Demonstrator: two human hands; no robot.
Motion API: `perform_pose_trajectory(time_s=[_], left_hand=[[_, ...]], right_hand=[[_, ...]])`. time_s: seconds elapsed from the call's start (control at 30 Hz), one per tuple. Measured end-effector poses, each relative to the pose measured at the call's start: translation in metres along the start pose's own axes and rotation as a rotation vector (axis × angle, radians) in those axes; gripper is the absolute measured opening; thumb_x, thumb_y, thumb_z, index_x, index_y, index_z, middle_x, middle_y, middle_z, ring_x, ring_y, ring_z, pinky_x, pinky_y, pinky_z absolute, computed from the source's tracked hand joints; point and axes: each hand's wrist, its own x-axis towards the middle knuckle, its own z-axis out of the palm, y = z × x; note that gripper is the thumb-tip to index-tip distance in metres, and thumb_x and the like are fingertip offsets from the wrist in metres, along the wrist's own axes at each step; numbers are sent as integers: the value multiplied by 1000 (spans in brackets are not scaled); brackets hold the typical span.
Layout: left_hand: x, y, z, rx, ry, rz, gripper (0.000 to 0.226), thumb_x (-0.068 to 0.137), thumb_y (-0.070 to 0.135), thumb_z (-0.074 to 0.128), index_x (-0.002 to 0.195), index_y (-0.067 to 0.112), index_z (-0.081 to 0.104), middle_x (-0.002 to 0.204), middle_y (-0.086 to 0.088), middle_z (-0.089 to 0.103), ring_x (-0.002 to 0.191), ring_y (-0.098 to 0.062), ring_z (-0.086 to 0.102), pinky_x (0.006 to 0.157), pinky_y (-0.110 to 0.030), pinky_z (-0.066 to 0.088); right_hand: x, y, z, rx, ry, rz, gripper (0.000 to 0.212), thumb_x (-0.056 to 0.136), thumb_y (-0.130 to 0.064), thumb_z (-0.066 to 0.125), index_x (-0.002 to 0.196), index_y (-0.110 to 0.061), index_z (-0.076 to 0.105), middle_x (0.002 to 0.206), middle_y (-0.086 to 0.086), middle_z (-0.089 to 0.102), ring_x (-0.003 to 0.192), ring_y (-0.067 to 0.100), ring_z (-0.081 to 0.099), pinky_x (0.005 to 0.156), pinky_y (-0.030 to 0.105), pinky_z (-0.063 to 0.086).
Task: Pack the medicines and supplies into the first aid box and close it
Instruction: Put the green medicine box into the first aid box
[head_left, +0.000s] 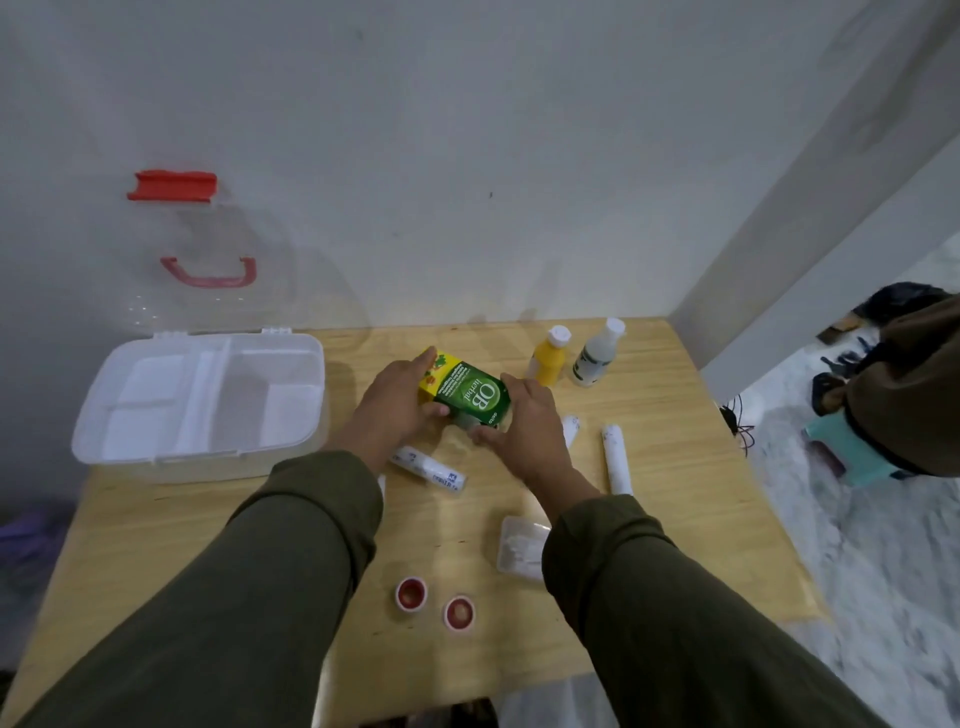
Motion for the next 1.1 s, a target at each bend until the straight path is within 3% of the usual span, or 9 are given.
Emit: perform_pose_trajectory(time_s=[0.33,0.57,0.73,0.93,1.1], left_hand=[[-53,27,-60,-63,294,-21,81,83,29,70,149,19,24,141,-16,44,131,-31,40,106,-35,32],[-94,4,-102,-84,443,-115,81,82,31,70,149,21,25,141,-13,44,130,-30,40,105,-35,33],[-111,-39,-114,-63,440,-183,87,80,41,69,150,23,20,150,-7,37,137,-27,35,109,-42,34],[-123,-103,-115,94,398,-392,93,80,60,59,151,28,8,160,-1,12,148,-22,5,113,-52,18],[-123,-133,-120,61,346,-397,101,74,65,62,150,29,5,160,-2,0,147,-26,-8,113,-57,11]], right_hand=[[4,-47,-53,-17,17,-270,89,68,-46,77,140,-13,39,135,9,48,126,25,40,105,36,34],[3,-101,-49,-27,-24,-423,88,70,-48,75,141,-15,36,136,8,48,128,24,38,105,37,32],[4,-126,-27,-30,-81,-428,93,67,-48,77,144,-25,30,137,6,48,127,25,38,102,41,32],[14,-141,-2,-32,-94,-392,102,62,-47,82,145,-30,25,130,6,55,121,26,43,95,41,35],[20,-157,8,-70,-109,-384,101,62,-44,82,144,-32,24,124,4,57,117,24,45,93,40,35]])
